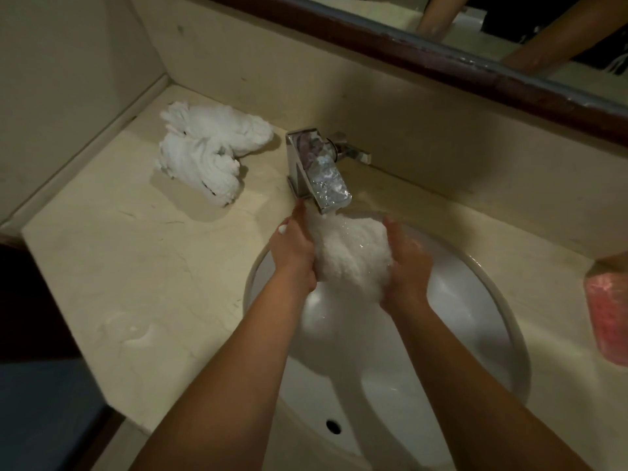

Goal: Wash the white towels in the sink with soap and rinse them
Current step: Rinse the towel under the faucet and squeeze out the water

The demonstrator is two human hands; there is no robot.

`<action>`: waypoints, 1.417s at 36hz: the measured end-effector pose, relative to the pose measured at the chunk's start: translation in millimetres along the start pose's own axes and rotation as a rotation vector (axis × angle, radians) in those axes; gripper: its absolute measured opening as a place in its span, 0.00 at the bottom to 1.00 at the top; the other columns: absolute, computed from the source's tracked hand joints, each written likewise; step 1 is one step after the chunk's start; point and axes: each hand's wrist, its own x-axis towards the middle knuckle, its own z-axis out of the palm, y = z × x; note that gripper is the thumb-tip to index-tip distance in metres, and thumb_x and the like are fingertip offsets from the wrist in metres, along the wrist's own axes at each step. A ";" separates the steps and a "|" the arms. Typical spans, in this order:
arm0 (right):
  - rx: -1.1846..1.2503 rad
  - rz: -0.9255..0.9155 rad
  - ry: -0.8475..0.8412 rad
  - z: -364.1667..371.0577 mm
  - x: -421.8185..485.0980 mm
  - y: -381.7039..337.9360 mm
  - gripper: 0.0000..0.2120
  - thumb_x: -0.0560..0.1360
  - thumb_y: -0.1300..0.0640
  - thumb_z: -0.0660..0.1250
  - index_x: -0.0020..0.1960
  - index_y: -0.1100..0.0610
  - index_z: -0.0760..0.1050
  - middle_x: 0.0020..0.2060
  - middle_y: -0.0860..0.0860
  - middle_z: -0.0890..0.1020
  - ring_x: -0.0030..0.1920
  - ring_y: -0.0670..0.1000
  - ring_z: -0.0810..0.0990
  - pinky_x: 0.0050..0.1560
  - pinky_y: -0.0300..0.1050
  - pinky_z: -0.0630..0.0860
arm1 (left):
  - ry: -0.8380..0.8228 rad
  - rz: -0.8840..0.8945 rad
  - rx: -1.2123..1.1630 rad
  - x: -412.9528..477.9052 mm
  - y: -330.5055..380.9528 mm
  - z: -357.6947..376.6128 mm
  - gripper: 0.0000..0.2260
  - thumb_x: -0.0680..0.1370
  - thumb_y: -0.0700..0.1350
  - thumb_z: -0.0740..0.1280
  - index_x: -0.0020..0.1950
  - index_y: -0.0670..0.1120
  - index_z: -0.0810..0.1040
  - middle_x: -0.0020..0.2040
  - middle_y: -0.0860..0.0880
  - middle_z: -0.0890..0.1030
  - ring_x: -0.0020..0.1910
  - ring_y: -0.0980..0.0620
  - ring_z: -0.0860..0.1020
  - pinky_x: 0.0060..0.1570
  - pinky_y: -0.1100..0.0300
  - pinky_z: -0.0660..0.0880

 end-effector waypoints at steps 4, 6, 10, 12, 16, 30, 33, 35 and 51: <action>-0.030 -0.106 -0.008 0.6 -0.7 7.3 0.21 0.66 0.41 0.79 0.41 0.58 0.78 0.35 0.56 0.74 0.37 0.55 0.71 0.41 0.51 0.70 | 0.053 -0.066 0.072 -2.5 2.3 0.6 0.21 0.81 0.63 0.65 0.61 0.47 0.83 0.56 0.47 0.85 0.58 0.41 0.84 0.60 0.41 0.82; -0.082 -0.149 0.008 -0.7 0.9 11.3 0.20 0.67 0.39 0.78 0.33 0.53 0.76 0.31 0.55 0.73 0.35 0.55 0.70 0.39 0.52 0.69 | 0.107 -0.095 0.035 -2.9 2.6 3.7 0.19 0.80 0.63 0.67 0.52 0.48 0.83 0.49 0.47 0.86 0.51 0.42 0.86 0.56 0.44 0.84; -0.229 -0.258 -0.018 0.5 4.9 14.3 0.23 0.75 0.45 0.76 0.27 0.50 0.70 0.26 0.47 0.71 0.32 0.53 0.69 0.37 0.53 0.69 | 0.140 -0.085 0.037 1.6 0.7 6.7 0.22 0.77 0.68 0.67 0.46 0.49 0.83 0.47 0.46 0.87 0.48 0.42 0.86 0.57 0.42 0.84; -0.256 -0.294 -0.012 1.0 7.3 14.0 0.23 0.79 0.48 0.75 0.31 0.53 0.70 0.28 0.51 0.71 0.32 0.53 0.68 0.37 0.52 0.68 | 0.160 -0.054 0.057 1.4 0.6 6.9 0.22 0.77 0.69 0.67 0.46 0.49 0.82 0.46 0.47 0.86 0.48 0.44 0.85 0.57 0.45 0.83; -0.280 -0.214 -0.036 -0.3 8.9 9.3 0.27 0.82 0.41 0.68 0.29 0.52 0.69 0.28 0.46 0.71 0.31 0.48 0.70 0.38 0.48 0.68 | 0.202 0.104 0.109 -2.3 4.6 9.0 0.22 0.83 0.65 0.64 0.45 0.47 0.79 0.44 0.51 0.81 0.49 0.47 0.81 0.58 0.49 0.79; -0.144 0.240 -0.364 -9.2 0.0 0.1 0.17 0.78 0.38 0.68 0.52 0.50 0.86 0.47 0.53 0.88 0.42 0.52 0.87 0.36 0.44 0.78 | -0.058 0.314 0.059 -9.1 2.9 -14.7 0.24 0.82 0.64 0.63 0.42 0.44 0.80 0.36 0.46 0.77 0.36 0.51 0.75 0.39 0.55 0.71; -0.232 0.310 -0.441 -12.6 2.7 -6.6 0.23 0.80 0.33 0.63 0.54 0.51 0.85 0.39 0.50 0.86 0.33 0.49 0.83 0.33 0.43 0.73 | -0.063 0.394 0.066 -8.5 0.3 -11.4 0.17 0.84 0.55 0.67 0.47 0.41 0.79 0.36 0.49 0.78 0.33 0.56 0.76 0.34 0.63 0.72; -0.318 0.335 -0.487 -13.7 6.2 -8.4 0.30 0.76 0.26 0.62 0.59 0.50 0.83 0.40 0.49 0.87 0.34 0.47 0.83 0.37 0.46 0.71 | -0.138 0.343 0.002 -9.2 -0.5 -7.5 0.21 0.81 0.55 0.71 0.59 0.36 0.79 0.46 0.45 0.85 0.43 0.54 0.85 0.42 0.60 0.80; -0.423 0.053 -0.298 -29.0 16.3 3.1 0.29 0.75 0.26 0.63 0.62 0.46 0.84 0.48 0.43 0.88 0.45 0.42 0.87 0.39 0.37 0.78 | -0.248 0.201 -0.154 -6.9 -6.7 4.1 0.44 0.70 0.79 0.65 0.71 0.47 0.81 0.65 0.42 0.85 0.65 0.41 0.83 0.70 0.37 0.76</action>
